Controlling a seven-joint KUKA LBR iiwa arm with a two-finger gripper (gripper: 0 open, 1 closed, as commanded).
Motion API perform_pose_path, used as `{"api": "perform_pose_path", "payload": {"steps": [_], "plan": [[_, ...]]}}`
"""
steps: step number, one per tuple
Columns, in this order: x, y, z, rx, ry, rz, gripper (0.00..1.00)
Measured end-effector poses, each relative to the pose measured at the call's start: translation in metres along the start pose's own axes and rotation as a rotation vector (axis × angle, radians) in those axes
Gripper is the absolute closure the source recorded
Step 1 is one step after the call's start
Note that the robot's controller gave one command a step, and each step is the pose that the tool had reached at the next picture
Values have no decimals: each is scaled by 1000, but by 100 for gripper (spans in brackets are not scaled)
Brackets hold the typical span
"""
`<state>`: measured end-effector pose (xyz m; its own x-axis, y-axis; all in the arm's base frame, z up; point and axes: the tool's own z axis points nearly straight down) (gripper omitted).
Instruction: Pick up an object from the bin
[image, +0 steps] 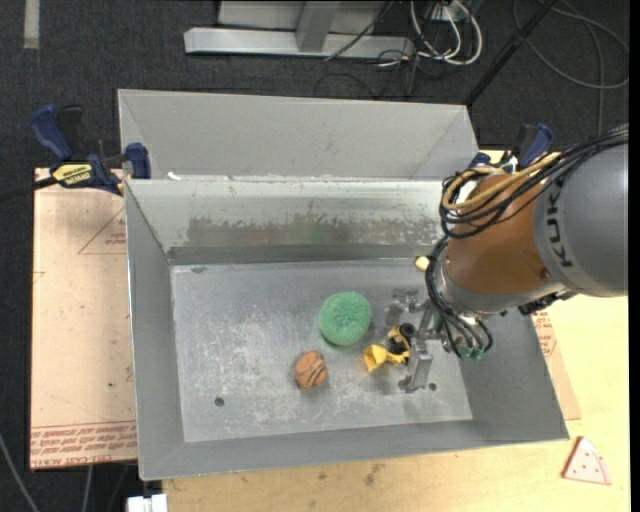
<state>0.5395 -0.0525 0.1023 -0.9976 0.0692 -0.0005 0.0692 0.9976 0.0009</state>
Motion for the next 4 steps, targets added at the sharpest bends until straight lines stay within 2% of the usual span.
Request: {"api": "perform_pose_path", "payload": {"steps": [1, 2, 4], "plan": [[0, 0, 0, 0, 0, 0, 0], [-5, 13, 33, 0, 0, 36, 100], [-5, 13, 33, 0, 0, 36, 100]]}}
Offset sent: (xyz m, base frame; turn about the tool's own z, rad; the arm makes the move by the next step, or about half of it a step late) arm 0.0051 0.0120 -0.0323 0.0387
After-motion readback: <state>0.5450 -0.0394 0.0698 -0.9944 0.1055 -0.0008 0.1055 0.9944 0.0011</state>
